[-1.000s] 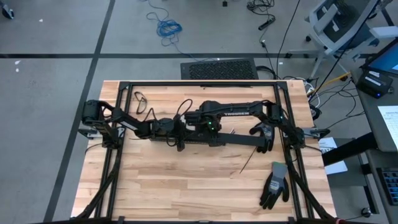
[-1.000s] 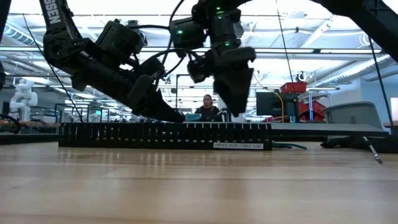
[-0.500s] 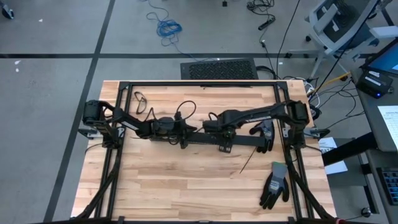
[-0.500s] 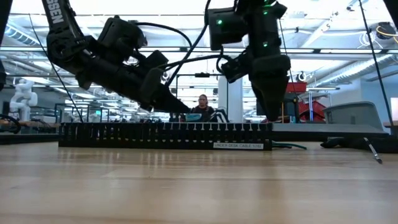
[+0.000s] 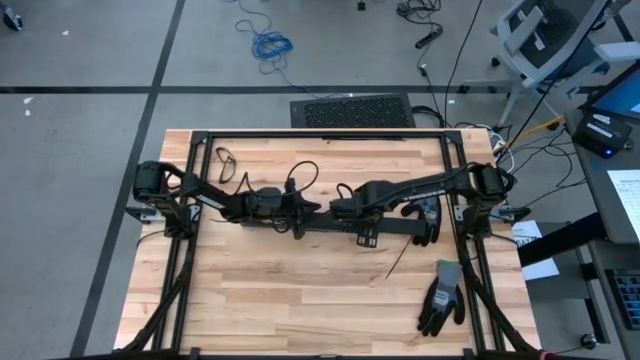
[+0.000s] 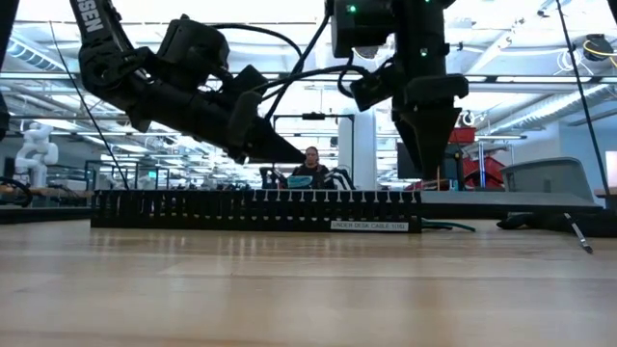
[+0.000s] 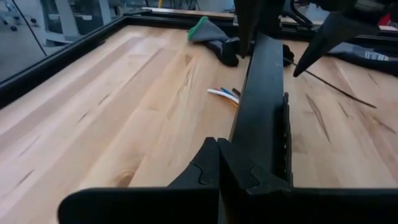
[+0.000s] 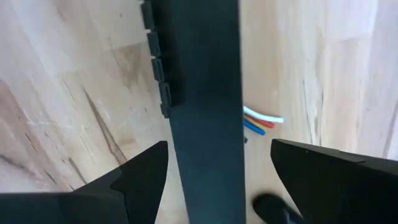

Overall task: Ziptie cables
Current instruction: Close the black cable duct cover

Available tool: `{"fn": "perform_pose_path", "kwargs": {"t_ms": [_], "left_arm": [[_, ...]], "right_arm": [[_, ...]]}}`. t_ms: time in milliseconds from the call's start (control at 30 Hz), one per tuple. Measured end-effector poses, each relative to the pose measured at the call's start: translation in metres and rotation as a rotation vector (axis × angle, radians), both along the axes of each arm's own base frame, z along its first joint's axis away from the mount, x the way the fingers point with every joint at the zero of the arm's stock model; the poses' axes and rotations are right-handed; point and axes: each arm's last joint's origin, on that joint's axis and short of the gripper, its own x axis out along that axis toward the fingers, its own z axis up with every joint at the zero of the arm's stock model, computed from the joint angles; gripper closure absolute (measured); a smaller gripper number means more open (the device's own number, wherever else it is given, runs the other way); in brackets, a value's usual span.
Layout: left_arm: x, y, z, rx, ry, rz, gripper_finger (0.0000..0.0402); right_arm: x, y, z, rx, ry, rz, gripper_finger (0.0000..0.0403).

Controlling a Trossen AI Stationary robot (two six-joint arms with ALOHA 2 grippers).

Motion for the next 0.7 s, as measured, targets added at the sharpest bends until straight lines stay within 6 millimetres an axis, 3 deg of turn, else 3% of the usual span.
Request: {"fn": "perform_pose_path", "kwargs": {"t_ms": [233,467,700], "left_arm": [[-0.004,0.000,0.016,0.003,-0.034,-0.013,0.0401],[-0.007,0.000,0.032,0.009,-0.085,0.008,0.0401],[0.006,0.008,0.049,0.042,-0.117,0.034,0.0401]], "right_arm": [[-0.008,0.003,-0.015,0.055,-0.079,0.008,0.0128],[-0.008,0.002,-0.004,0.035,-0.187,0.003,0.0128],[0.000,0.010,0.007,0.105,-0.246,0.045,0.0128]]}}
